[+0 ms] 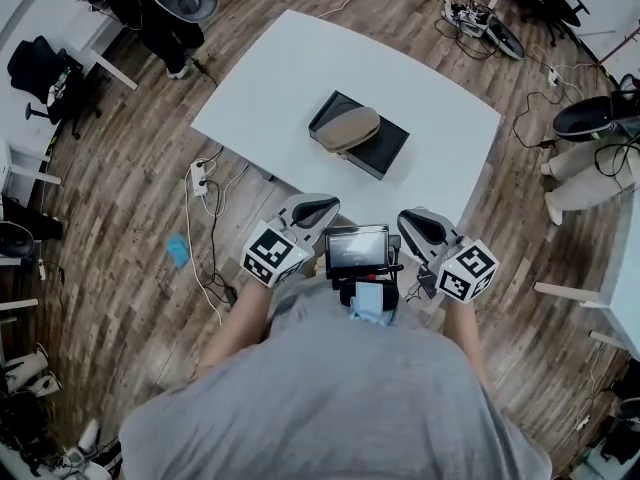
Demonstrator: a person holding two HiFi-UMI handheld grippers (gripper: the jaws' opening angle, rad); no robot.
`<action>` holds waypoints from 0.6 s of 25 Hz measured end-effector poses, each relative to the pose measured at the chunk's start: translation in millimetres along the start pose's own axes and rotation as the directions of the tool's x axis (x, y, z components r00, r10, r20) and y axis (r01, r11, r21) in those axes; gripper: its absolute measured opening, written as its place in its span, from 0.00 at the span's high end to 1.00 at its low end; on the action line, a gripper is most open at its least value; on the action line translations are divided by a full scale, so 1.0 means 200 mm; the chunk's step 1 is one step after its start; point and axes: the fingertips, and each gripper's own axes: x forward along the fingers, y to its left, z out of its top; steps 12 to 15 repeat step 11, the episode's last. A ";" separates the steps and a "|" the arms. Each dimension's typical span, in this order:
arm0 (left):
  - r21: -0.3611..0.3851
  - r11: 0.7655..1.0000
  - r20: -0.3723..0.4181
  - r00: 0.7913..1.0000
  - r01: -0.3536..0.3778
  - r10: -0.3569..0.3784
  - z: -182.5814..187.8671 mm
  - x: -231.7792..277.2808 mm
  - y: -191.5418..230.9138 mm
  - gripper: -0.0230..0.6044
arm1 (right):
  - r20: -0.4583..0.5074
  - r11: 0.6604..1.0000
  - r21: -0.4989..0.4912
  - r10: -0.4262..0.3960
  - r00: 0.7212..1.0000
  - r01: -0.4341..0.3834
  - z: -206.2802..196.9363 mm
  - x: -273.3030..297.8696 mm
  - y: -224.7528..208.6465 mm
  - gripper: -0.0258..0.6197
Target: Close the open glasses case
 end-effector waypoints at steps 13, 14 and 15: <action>-0.007 1.000 0.000 1.000 0.004 -0.004 0.00 -0.01 0.02 0.93 | -0.016 1.000 -0.008 0.007 1.000 -0.007 0.01 0.02 0.02 0.89; -0.007 1.000 0.000 1.000 0.004 -0.004 0.00 -0.01 0.02 0.93 | -0.016 1.000 -0.008 0.007 1.000 -0.007 0.01 0.02 0.02 0.89; -0.007 1.000 0.000 1.000 0.004 -0.004 0.00 -0.01 0.02 0.93 | -0.016 1.000 -0.008 0.007 1.000 -0.007 0.01 0.02 0.02 0.89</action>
